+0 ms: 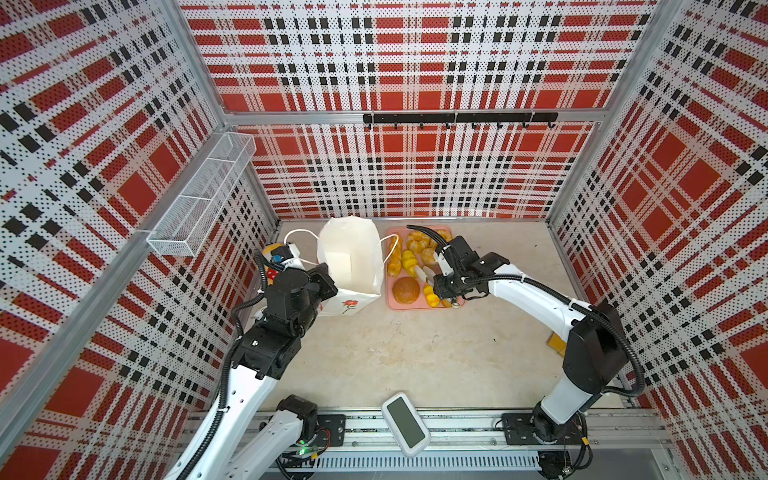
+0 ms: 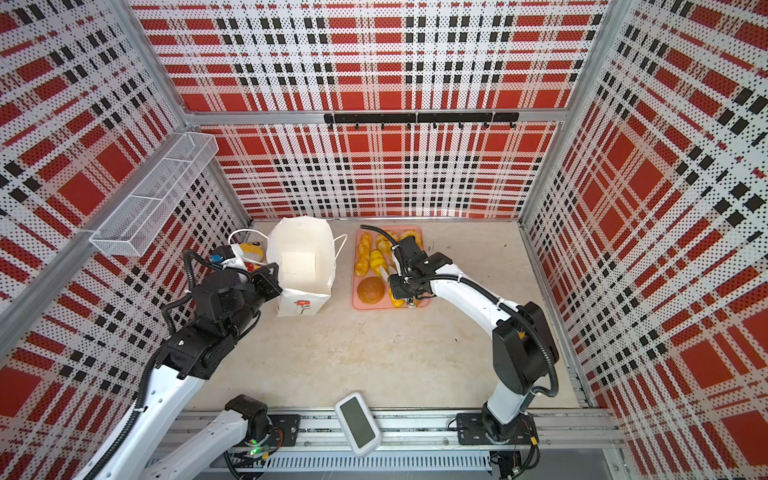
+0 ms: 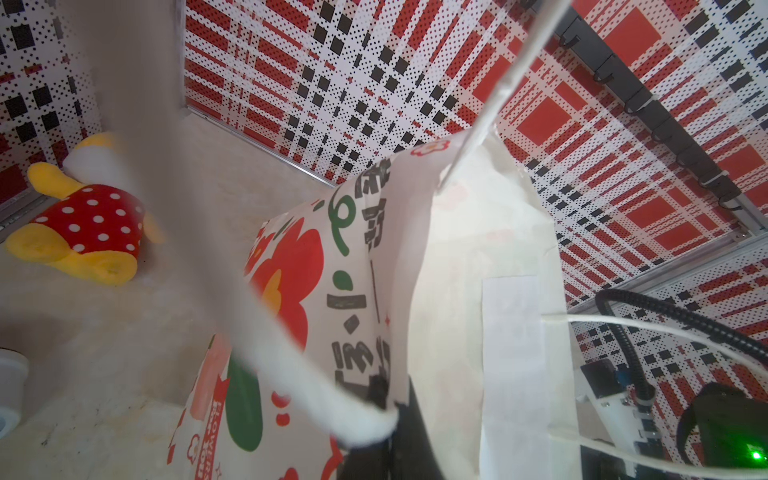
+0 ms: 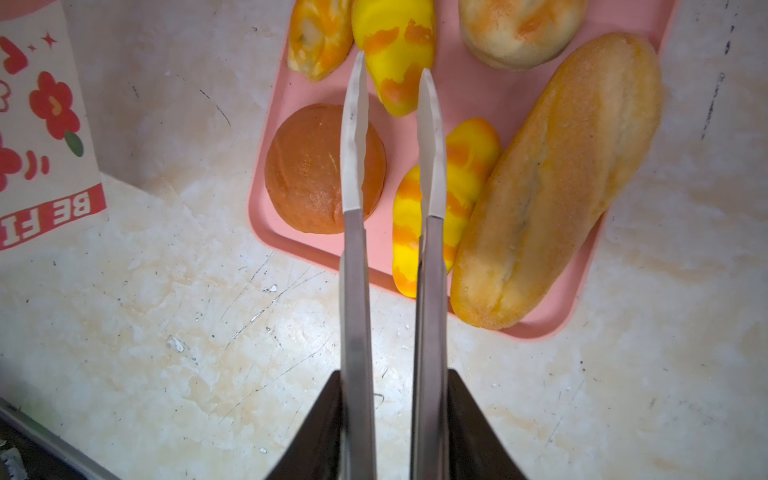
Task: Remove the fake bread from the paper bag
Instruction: 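Move the right tongs beside the tray and release them onto the table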
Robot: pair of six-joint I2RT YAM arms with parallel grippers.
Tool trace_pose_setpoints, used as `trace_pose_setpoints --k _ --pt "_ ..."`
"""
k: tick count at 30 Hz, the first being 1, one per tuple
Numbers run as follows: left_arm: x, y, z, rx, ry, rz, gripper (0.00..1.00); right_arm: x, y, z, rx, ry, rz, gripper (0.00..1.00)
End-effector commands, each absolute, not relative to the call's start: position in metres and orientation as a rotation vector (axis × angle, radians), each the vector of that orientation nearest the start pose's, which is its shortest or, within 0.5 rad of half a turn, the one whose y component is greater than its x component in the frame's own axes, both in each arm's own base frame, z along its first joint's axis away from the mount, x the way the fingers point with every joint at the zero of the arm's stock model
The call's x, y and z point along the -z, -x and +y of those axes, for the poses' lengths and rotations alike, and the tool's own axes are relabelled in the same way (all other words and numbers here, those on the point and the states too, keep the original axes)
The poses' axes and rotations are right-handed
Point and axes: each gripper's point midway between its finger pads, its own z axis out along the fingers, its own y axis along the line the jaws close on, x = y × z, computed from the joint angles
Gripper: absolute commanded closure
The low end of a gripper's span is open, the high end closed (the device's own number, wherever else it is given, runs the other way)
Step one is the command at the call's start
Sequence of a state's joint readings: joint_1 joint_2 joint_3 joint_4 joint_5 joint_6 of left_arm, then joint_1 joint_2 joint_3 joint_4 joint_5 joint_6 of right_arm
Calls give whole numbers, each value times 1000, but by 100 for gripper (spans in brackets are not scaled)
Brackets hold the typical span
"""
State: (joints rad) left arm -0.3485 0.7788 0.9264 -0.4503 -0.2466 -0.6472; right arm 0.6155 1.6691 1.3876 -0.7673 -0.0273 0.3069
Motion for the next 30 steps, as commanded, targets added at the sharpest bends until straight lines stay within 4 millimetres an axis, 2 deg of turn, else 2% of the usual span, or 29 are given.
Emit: trace_pose_setpoints --k 1,5,8,12,16,18,23,28,30 --pt "-330 -293 -58 462 475 1806 100 -202 -350 243 -377 372 2498 63" --pt "-335 -298 -60 469 475 1801 100 -220 -364 209 -299 283 2410 65" --pt "-337 -301 -62 473 470 1803 100 -219 -385 171 -206 223 2330 66" --pt "-336 -305 -64 474 466 1807 100 -198 -418 116 -49 141 2285 67" --pt "-333 -310 -65 470 476 1816 100 -168 -447 74 43 73 2308 67" --pt "-332 -314 -67 470 478 1824 100 -154 -458 59 109 78 2325 67" --pt "-333 -329 -72 471 478 1838 100 -120 -476 39 223 105 2388 62" --pt "-333 -351 -83 504 459 1854 100 -100 -479 26 220 72 2438 54" --pt "-330 -362 -87 499 456 1878 100 -97 -476 17 249 26 2463 44"
